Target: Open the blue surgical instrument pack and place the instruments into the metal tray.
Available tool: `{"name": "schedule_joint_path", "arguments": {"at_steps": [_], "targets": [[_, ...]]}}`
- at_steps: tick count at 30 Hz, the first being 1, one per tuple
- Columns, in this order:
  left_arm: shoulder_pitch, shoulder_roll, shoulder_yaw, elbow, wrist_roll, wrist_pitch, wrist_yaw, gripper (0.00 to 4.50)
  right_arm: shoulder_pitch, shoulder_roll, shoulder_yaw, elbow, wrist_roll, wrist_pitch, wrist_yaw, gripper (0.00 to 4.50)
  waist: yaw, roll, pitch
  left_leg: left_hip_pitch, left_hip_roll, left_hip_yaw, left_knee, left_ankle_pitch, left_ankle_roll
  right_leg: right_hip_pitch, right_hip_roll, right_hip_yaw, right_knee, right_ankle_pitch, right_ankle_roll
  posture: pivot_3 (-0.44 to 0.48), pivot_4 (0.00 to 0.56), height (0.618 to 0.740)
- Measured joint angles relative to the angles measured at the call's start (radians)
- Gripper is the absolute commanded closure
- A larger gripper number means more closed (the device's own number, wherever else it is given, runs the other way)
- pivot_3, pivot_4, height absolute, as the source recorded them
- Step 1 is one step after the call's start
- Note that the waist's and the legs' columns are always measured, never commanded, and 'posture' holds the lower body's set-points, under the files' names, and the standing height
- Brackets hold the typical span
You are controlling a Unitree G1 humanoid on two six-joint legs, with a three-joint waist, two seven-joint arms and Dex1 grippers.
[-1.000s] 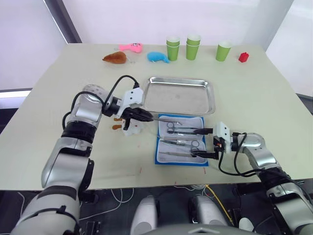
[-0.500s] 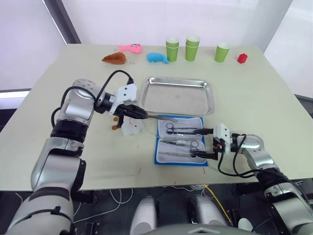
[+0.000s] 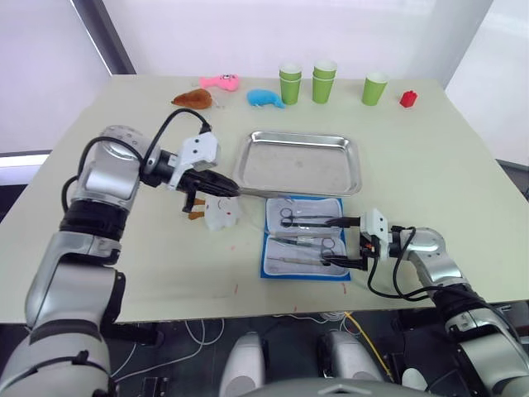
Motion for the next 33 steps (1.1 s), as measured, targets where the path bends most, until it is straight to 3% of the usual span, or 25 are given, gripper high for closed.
{"name": "schedule_joint_path", "arguments": {"at_steps": [10,16,27,33], "targets": [[0.018,-0.233,0.128,-0.007,-0.015,0.200,0.445,4.47,-0.001,0.005,0.000,0.009,0.000,-0.001,0.001,0.00,-0.002,-0.005,-0.006,0.001,0.000,-0.001,-0.001,0.000,0.000,0.000,0.000,0.002,0.000,0.001,-0.002,0.000,0.150,0.739],[0.060,-0.369,0.139,-0.066,0.035,0.317,0.777,4.47,-0.002,0.008,0.000,0.011,0.000,-0.002,0.000,0.00,-0.002,-0.005,-0.006,0.002,-0.001,-0.001,-0.002,0.000,0.000,0.000,0.001,0.002,0.000,0.004,0.002,0.000,0.150,0.739],[0.059,-0.510,0.173,-0.034,0.115,0.486,1.191,4.47,-0.009,0.018,0.002,0.019,0.000,-0.002,0.001,0.00,-0.011,-0.005,-0.006,0.002,-0.001,-0.001,-0.003,0.000,0.000,0.000,0.002,0.003,-0.001,0.004,0.002,0.000,0.150,0.739],[0.004,-0.558,0.210,0.043,0.130,0.543,1.329,4.47,-0.010,0.020,0.003,0.020,-0.001,-0.004,0.001,0.00,-0.014,-0.005,-0.006,0.002,-0.002,-0.002,-0.005,0.000,0.000,0.001,0.002,0.002,-0.001,0.004,0.003,0.000,0.150,0.739]]}}
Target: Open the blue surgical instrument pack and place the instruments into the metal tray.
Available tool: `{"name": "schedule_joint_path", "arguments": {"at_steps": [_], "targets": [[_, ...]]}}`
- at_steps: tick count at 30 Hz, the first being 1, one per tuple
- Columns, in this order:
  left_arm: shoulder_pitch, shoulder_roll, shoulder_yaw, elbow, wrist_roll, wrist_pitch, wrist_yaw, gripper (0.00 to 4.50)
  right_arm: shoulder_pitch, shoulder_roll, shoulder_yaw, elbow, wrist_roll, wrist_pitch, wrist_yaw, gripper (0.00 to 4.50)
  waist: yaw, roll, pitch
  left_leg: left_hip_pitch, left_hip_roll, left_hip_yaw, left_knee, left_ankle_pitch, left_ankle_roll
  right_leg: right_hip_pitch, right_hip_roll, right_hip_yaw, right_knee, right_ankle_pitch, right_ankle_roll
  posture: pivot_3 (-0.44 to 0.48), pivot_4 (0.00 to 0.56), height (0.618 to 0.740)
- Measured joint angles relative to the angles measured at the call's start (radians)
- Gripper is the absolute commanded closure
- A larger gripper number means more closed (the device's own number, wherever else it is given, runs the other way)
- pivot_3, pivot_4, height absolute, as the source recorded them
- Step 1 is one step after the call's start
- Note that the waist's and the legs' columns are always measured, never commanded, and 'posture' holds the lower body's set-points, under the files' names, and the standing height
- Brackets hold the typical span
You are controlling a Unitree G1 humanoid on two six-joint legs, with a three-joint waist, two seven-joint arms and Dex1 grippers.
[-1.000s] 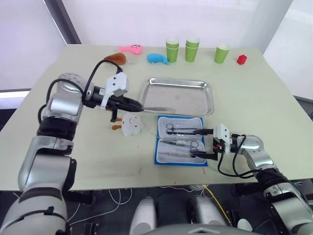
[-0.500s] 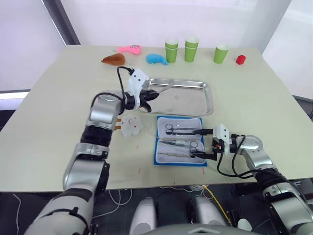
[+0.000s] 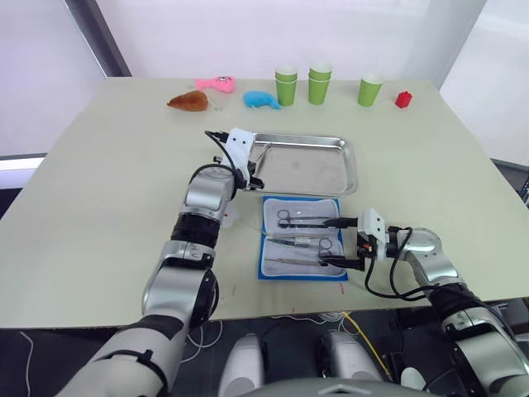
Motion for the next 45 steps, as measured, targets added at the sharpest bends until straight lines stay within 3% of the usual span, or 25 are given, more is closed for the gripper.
{"name": "schedule_joint_path", "arguments": {"at_steps": [16,17,18,21,30,39,41,45], "targets": [[-0.030,-0.089,0.097,0.063,-0.022,0.029,0.189,4.47,0.000,0.001,0.001,0.000,0.000,-0.002,-0.001,0.00,-0.002,0.000,0.000,0.000,-0.001,0.000,-0.001,0.000,0.000,0.000,0.000,0.000,-0.001,0.000,0.000,0.000,0.150,0.739],[-0.028,-0.096,0.107,0.059,-0.030,0.036,0.197,3.80,0.000,0.001,0.001,0.000,0.000,-0.002,-0.002,0.00,-0.002,0.000,0.000,0.001,-0.001,0.000,-0.002,0.000,0.000,0.000,0.000,0.000,-0.001,0.000,0.000,0.000,0.150,0.739],[-0.019,-0.100,0.117,0.043,-0.037,0.047,0.202,3.59,0.000,0.002,0.001,0.000,0.000,-0.002,-0.002,0.00,-0.002,0.000,0.000,0.001,-0.001,0.000,-0.002,0.000,0.000,0.000,0.000,0.000,-0.001,0.000,0.000,0.000,0.150,0.739],[-0.004,-0.102,0.121,0.029,-0.040,0.057,0.211,2.38,0.000,0.002,0.001,0.000,0.000,-0.003,-0.002,0.00,-0.002,0.000,0.000,0.001,-0.001,0.000,-0.002,0.000,0.000,0.000,0.000,0.000,-0.001,0.000,0.000,0.000,0.150,0.739],[0.016,-0.100,0.109,-0.064,-0.040,0.091,0.202,2.38,-0.001,0.004,0.001,0.000,-0.002,-0.003,-0.003,0.00,-0.004,0.000,0.000,0.001,-0.001,-0.001,-0.003,0.000,-0.001,0.000,0.000,0.001,-0.001,0.000,0.000,0.000,0.150,0.739],[0.060,-0.008,0.007,-0.188,-0.060,-0.009,-0.046,2.38,-0.004,0.011,0.004,0.000,-0.008,-0.003,-0.004,0.00,-0.007,0.000,0.000,0.007,-0.003,0.000,-0.008,0.000,-0.001,0.000,0.000,0.006,-0.002,0.000,-0.001,0.000,0.150,0.739],[0.115,0.092,-0.026,-0.267,-0.103,-0.079,-0.249,2.38,-0.005,0.013,0.005,0.000,-0.009,-0.002,-0.005,0.00,-0.008,0.000,0.001,0.008,-0.002,0.000,-0.009,0.000,-0.001,0.001,0.000,0.007,-0.002,0.000,-0.003,0.000,0.150,0.739],[0.162,0.184,-0.034,-0.336,-0.150,-0.154,-0.436,2.38,-0.005,0.012,0.004,0.006,-0.010,-0.002,-0.007,0.00,-0.006,0.001,0.002,0.012,-0.002,0.000,-0.009,0.000,-0.001,0.005,-0.001,0.008,-0.004,-0.002,-0.005,0.000,0.150,0.739]]}}
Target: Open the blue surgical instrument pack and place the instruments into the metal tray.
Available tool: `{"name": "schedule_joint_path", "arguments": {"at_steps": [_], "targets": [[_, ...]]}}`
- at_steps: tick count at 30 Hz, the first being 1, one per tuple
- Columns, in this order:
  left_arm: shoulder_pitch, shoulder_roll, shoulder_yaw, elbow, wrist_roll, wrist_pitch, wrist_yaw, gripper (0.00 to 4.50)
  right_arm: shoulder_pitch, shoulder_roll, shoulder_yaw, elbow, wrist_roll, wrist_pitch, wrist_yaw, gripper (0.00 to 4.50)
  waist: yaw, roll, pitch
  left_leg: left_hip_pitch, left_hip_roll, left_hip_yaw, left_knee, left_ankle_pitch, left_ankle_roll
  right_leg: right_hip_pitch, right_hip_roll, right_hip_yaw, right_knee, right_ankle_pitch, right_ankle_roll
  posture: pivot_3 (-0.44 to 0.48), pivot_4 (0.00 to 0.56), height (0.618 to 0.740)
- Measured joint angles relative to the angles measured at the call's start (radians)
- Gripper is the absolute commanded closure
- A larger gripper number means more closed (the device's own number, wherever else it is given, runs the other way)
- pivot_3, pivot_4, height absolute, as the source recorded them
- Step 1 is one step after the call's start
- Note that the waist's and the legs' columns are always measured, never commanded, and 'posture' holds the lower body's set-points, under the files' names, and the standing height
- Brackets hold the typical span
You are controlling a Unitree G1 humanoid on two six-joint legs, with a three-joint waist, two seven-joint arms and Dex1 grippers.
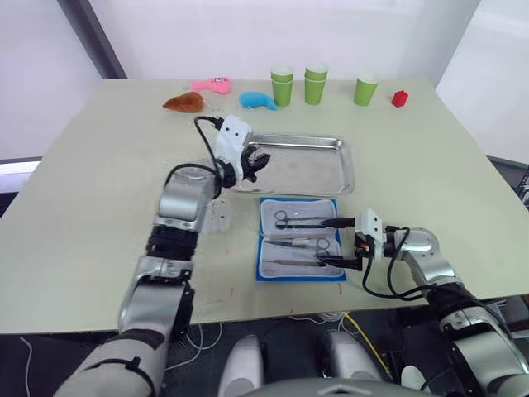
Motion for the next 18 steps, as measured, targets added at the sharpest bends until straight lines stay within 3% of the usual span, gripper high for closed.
{"name": "schedule_joint_path", "arguments": {"at_steps": [8,9,16,17,18], "targets": [[0.125,0.212,-0.044,-0.072,-0.039,-0.156,-0.335,2.38,-0.002,0.004,0.000,0.004,-0.001,0.000,-0.002,0.00,-0.001,0.002,0.002,0.001,0.002,0.001,-0.002,0.000,0.000,-0.001,-0.003,0.001,-0.002,0.001,-0.002,0.000,0.150,0.739],[0.140,0.261,-0.043,-0.071,-0.049,-0.206,-0.426,2.38,-0.001,0.003,-0.001,0.007,-0.001,0.000,-0.002,0.00,0.000,0.003,0.003,0.001,0.004,0.001,-0.002,0.000,0.000,-0.001,-0.006,0.001,-0.002,0.000,-0.003,0.000,0.150,0.739],[0.199,0.405,-0.011,-0.066,-0.149,-0.375,-0.743,2.38,-0.002,0.009,0.000,0.008,-0.001,-0.002,0.003,0.00,-0.002,0.001,0.003,0.002,0.005,0.001,-0.009,0.000,0.000,-0.004,-0.014,-0.001,-0.005,0.002,-0.007,0.000,0.150,0.739],[0.206,0.427,-0.003,-0.057,-0.164,-0.399,-0.791,1.84,-0.002,0.008,0.000,0.008,-0.001,-0.003,0.005,0.00,0.000,0.001,0.002,0.001,0.005,0.001,-0.010,0.000,0.000,-0.005,-0.015,-0.002,-0.006,0.002,-0.008,0.000,0.150,0.739],[0.207,0.447,0.003,-0.045,-0.175,-0.420,-0.838,1.66,-0.002,0.007,0.000,0.009,-0.001,-0.003,0.006,0.00,0.001,0.000,0.002,0.001,0.005,0.001,-0.011,0.000,0.000,-0.006,-0.016,-0.003,-0.006,0.002,-0.008,0.000,0.150,0.739]]}}
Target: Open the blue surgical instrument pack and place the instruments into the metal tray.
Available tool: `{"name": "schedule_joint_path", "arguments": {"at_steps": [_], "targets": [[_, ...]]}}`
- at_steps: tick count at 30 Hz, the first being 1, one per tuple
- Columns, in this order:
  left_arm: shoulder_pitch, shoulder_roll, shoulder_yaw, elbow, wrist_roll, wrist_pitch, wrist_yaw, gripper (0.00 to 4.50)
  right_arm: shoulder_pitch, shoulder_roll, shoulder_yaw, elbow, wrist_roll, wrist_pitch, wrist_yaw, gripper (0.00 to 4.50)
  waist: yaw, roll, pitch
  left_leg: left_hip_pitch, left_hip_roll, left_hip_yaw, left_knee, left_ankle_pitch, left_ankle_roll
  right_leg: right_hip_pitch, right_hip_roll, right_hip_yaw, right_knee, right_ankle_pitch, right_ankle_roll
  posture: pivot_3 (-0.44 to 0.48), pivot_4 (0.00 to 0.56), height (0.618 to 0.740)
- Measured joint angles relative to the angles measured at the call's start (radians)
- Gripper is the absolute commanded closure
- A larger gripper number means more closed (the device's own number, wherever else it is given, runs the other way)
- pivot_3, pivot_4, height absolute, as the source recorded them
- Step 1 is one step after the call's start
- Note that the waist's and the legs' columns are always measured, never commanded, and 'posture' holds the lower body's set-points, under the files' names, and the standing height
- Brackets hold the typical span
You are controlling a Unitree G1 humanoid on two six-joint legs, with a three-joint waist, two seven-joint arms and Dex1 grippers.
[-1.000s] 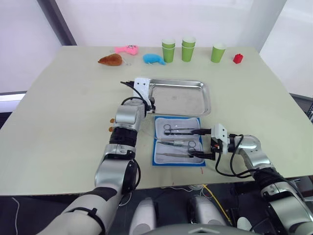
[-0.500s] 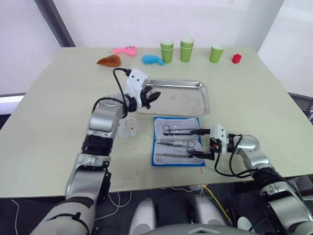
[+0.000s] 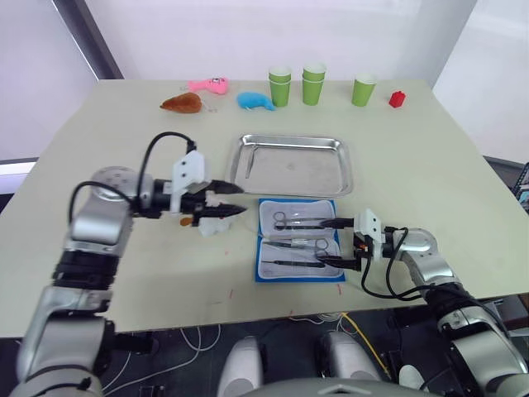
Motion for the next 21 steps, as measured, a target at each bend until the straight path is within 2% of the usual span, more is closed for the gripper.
{"name": "schedule_joint_path", "arguments": {"at_steps": [1,2,3,4,8,11,14,21], "targets": [[0.000,0.007,0.002,0.005,-0.005,-0.010,-0.017,1.27,0.000,0.000,0.000,0.001,0.000,0.000,0.000,0.00,0.001,-0.001,0.000,0.000,0.000,0.000,-0.001,0.000,0.000,0.000,-0.001,0.000,-0.001,0.000,0.000,0.000,0.150,0.739],[0.000,0.034,0.000,0.022,-0.024,-0.047,-0.046,0.54,-0.001,0.001,0.000,0.002,0.000,-0.001,0.000,0.00,0.001,-0.001,-0.001,0.000,0.000,0.001,-0.003,0.000,0.000,-0.002,-0.003,-0.002,-0.002,0.001,-0.001,0.000,0.150,0.739],[0.000,0.037,0.000,0.024,-0.026,-0.051,-0.047,0.41,0.000,0.001,0.000,0.002,0.000,-0.001,0.000,0.00,0.001,-0.001,-0.001,0.000,-0.001,0.001,-0.004,0.000,0.000,-0.002,-0.004,-0.003,-0.002,0.001,-0.001,0.000,0.150,0.739],[0.000,0.051,-0.006,0.030,-0.036,-0.068,-0.050,0.02,-0.001,0.001,0.000,0.002,0.000,-0.002,0.001,0.00,0.001,-0.001,-0.001,0.000,0.000,0.001,-0.004,0.000,0.000,-0.002,-0.005,-0.004,-0.003,0.001,-0.001,0.000,0.150,0.739],[0.000,0.141,-0.055,0.049,-0.108,-0.110,-0.054,0.02,0.000,0.003,0.001,0.002,0.000,-0.010,0.007,0.00,0.001,-0.002,-0.001,0.000,0.000,0.001,-0.005,0.000,0.000,-0.002,-0.011,-0.013,-0.006,0.001,-0.001,0.000,0.150,0.739],[-0.001,0.164,-0.082,0.057,-0.145,-0.128,-0.055,0.02,0.000,0.002,0.001,0.002,0.000,-0.010,0.009,0.00,0.001,-0.002,-0.001,0.000,0.000,0.001,-0.005,0.000,0.000,-0.002,-0.013,-0.016,-0.007,0.001,-0.001,0.000,0.150,0.739],[-0.010,0.160,-0.108,0.069,-0.148,-0.140,-0.056,0.02,-0.001,0.002,0.001,0.002,0.000,-0.010,0.009,0.00,0.002,-0.002,-0.001,-0.001,0.001,0.001,-0.005,0.000,0.000,-0.002,-0.014,-0.020,-0.007,0.001,-0.001,0.000,0.150,0.739],[-0.069,0.055,-0.119,0.111,-0.102,-0.145,-0.056,0.02,0.000,0.002,0.001,0.002,0.000,-0.010,0.009,0.00,0.005,-0.002,-0.001,0.000,0.000,0.001,-0.005,0.000,0.000,-0.002,-0.010,-0.026,-0.007,0.001,-0.001,0.000,0.150,0.739]]}}
